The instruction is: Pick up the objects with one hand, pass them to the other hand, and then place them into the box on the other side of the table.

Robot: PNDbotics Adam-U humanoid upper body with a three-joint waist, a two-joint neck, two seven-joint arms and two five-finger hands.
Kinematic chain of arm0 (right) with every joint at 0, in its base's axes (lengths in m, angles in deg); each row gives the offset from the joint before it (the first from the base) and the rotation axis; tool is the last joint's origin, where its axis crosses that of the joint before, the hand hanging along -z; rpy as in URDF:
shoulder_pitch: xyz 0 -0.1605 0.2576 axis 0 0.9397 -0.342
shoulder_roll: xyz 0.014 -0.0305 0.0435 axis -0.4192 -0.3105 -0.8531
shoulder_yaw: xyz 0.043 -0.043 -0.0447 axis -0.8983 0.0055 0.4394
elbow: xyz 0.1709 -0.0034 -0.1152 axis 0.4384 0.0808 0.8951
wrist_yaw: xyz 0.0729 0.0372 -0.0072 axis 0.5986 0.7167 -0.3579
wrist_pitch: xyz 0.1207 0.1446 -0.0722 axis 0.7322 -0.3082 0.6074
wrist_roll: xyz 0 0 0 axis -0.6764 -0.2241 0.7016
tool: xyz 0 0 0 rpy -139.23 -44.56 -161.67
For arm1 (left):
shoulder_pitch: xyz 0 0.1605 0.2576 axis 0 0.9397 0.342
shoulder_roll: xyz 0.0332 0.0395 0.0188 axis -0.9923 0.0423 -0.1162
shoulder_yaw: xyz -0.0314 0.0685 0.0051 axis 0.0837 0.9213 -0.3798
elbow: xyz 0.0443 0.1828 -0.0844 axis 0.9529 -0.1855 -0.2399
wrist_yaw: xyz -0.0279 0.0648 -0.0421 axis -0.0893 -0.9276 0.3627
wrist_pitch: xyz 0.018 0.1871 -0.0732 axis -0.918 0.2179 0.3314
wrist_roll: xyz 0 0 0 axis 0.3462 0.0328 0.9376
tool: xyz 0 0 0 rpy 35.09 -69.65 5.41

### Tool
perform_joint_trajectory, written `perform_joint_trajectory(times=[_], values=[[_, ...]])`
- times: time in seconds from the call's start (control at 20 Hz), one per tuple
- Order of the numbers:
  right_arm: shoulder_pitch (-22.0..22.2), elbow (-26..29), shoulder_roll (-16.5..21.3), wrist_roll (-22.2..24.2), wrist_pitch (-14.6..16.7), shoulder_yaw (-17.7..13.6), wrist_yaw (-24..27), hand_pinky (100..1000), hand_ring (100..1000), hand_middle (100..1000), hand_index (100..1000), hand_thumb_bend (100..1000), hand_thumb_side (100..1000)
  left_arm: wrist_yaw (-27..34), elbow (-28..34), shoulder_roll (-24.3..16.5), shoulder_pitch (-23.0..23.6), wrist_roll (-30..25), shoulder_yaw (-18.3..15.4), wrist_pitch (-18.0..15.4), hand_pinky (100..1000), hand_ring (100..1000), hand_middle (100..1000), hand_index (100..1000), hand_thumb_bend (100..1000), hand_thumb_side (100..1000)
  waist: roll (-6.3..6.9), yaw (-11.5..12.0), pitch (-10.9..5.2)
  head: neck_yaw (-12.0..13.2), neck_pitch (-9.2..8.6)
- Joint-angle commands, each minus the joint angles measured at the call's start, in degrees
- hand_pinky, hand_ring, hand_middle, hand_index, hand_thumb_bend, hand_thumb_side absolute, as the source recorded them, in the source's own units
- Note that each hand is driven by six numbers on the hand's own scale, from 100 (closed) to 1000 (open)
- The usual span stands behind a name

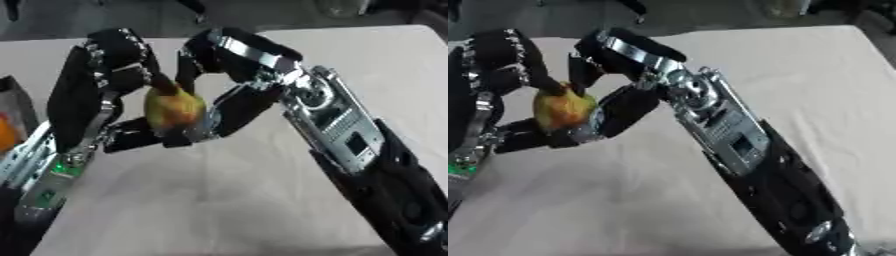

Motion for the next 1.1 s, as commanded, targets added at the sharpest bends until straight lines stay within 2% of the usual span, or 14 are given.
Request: perform_joint_trajectory(times=[0.05, 0.7, 1.1], values=[[-0.9, 1.1, 0.3, -0.4, -0.1, -0.4, -0.6, 711, 613, 658, 687, 701, 103, 0.6, 0.9, -0.4, -1.0, 0.6, -0.3, -0.1, 400, 329, 312, 428, 622, 100, 0.03, 0.0, -0.04, 0.1, -0.76], [-1.2, 1.3, 0.4, -0.2, -0.4, -0.2, -0.6, 710, 614, 659, 690, 711, 112, 2.4, 0.5, 0.4, -1.2, 0.1, 0.0, -1.0, 374, 298, 285, 372, 514, 100, -0.08, 0.1, 0.14, 0.0, -0.96], [-1.5, 1.6, 0.6, 0.3, -0.3, -0.3, -1.2, 716, 628, 676, 705, 730, 130, 3.5, 0.2, 0.7, -1.5, -0.5, -0.1, -0.2, 370, 294, 274, 340, 510, 100, -0.15, -0.1, 0.17, 0.0, -1.09]])
